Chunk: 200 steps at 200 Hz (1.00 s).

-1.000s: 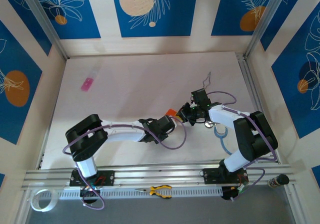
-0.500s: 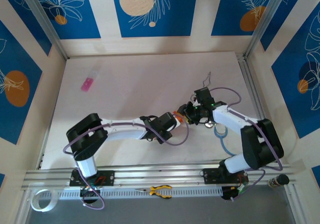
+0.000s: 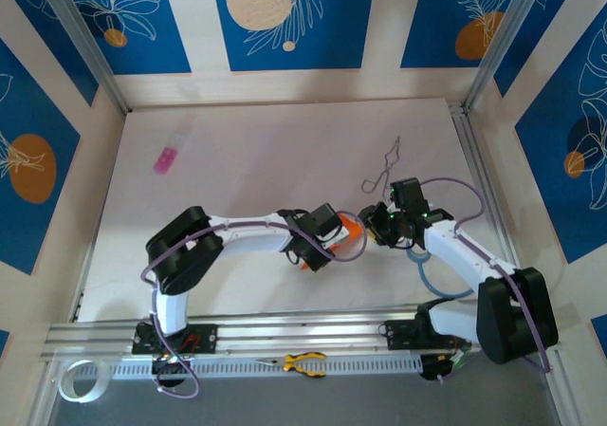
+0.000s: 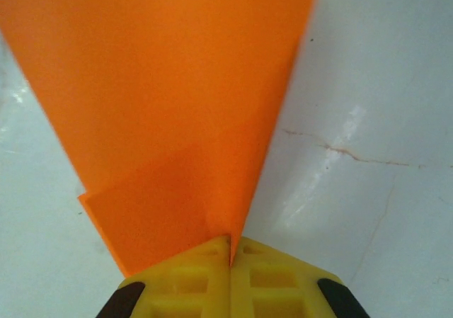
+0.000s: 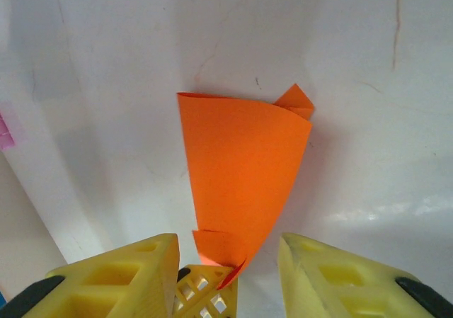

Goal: Fold a paper plane with a square sheet of paper (pick it up from the middle)
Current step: Fold the wing for the fifth time at the center of the table.

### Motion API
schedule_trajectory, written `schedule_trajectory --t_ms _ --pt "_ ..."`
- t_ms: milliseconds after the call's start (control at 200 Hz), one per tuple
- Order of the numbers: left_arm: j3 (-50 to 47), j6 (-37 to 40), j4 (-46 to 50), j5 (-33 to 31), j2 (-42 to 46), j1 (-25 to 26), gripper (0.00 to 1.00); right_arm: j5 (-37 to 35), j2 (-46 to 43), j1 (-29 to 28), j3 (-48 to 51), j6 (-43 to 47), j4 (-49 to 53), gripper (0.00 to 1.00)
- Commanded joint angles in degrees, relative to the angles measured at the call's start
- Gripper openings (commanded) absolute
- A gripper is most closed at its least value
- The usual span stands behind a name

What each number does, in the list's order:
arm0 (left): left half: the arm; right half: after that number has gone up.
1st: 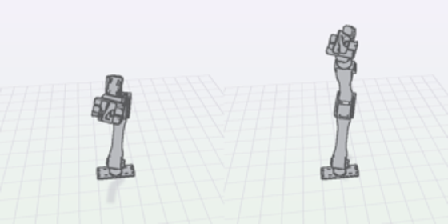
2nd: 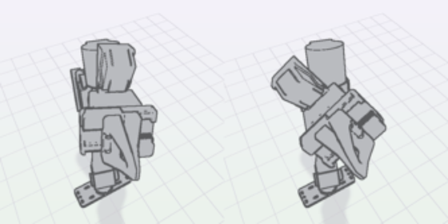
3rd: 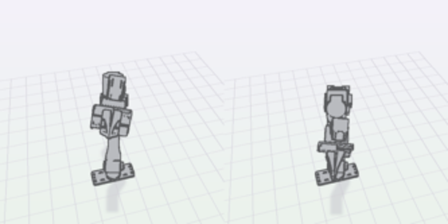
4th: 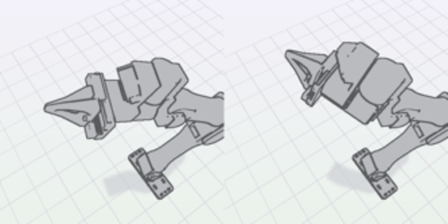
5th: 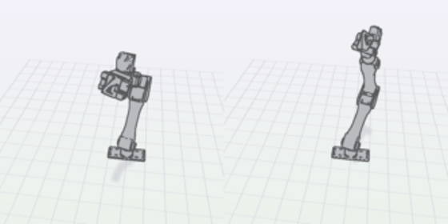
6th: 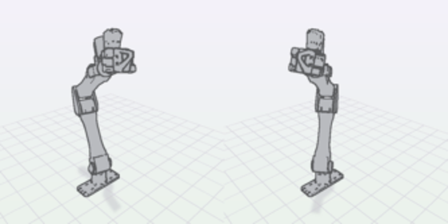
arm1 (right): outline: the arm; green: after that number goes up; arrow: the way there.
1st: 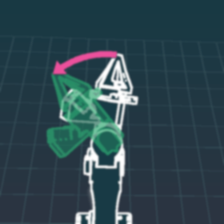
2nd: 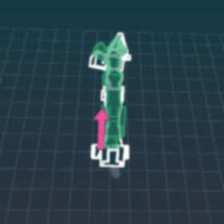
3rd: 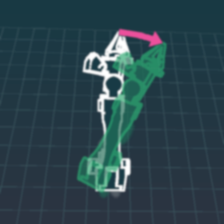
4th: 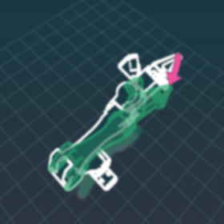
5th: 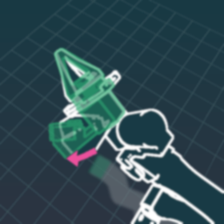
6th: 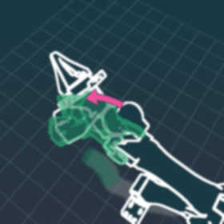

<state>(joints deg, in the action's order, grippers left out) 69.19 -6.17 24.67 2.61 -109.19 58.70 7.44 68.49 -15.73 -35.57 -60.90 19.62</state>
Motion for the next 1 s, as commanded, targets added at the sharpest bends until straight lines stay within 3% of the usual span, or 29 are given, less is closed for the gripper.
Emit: schedule_trajectory --t_ms 0,260,575,995 --pt "1.90 -1.62 2.53 4.73 -1.63 -1.02 0.00 -0.18 -2.19 0.23 1.78 0.46 -0.14 0.41" --pt "1.21 -8.01 1.03 11.07 -1.79 -4.27 0.00 4.72 -2.53 0.16 3.58 3.04 -6.18 0.36" --pt "-5.12 -21.66 -13.18 27.52 -1.93 -10.23 0.00 8.46 -1.05 -0.44 5.24 7.87 -11.09 0.29" --pt "-12.09 -35.26 -31.38 34.90 -2.86 -13.00 0.00 16.69 6.07 -1.18 5.21 10.01 -18.62 0.24"
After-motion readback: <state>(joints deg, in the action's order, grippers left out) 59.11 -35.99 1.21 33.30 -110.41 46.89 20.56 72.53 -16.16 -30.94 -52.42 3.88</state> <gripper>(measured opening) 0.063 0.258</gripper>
